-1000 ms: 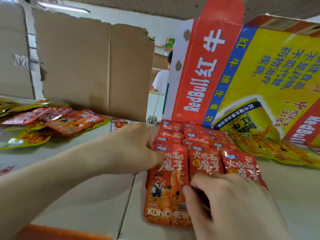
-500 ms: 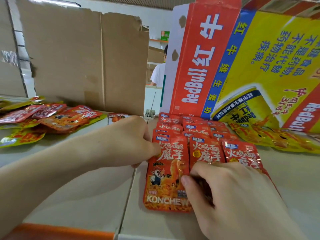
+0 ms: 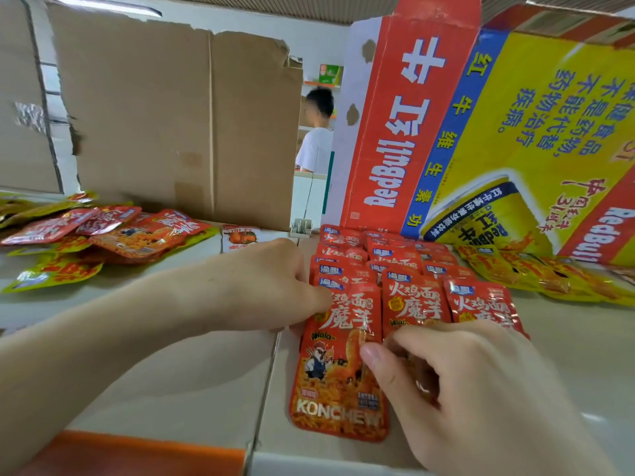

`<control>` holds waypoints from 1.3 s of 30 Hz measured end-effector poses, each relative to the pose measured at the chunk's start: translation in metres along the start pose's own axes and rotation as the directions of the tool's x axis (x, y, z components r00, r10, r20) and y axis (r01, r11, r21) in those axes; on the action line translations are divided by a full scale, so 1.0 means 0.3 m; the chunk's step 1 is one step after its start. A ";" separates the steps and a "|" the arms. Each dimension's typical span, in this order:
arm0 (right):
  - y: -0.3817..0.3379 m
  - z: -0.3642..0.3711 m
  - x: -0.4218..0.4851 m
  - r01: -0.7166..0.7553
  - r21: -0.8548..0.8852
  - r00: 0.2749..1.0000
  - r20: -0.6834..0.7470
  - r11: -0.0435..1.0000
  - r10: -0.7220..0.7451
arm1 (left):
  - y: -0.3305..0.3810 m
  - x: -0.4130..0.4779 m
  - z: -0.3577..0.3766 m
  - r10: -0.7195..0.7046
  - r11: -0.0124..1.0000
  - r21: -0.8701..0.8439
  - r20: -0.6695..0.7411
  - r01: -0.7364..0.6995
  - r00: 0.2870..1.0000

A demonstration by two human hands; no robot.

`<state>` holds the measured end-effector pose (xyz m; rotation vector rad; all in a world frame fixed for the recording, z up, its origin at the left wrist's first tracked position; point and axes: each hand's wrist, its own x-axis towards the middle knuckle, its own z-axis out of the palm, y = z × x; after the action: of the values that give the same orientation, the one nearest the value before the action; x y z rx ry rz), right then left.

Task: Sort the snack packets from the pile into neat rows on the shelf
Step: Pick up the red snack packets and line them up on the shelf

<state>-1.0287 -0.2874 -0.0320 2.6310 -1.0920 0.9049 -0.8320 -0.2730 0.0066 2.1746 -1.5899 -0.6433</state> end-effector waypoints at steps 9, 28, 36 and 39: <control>0.018 0.014 -0.003 0.049 -0.027 0.998 -0.033 0.998 -0.049 | 0.000 0.004 0.002 -0.009 1.000 -0.016 0.010 0.009 1.000; 0.016 0.010 -0.004 -0.158 0.002 0.983 -0.091 0.987 0.157 | 0.016 -0.029 -0.007 0.061 0.996 -0.071 -0.022 -0.062 0.998; 0.057 0.067 -0.005 -0.282 -0.138 0.947 -0.200 0.949 0.252 | 0.017 -0.062 -0.011 0.159 0.985 0.057 0.025 -0.160 0.987; 0.072 0.078 0.005 -0.256 -0.178 0.948 -0.237 0.950 0.211 | 0.019 -0.075 -0.010 0.193 0.975 0.096 0.079 -0.201 0.978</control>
<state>-1.0316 -0.3122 -0.0520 2.2104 -1.3786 1.0296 -0.8408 -0.2532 0.0154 2.0493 -1.8851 -0.5923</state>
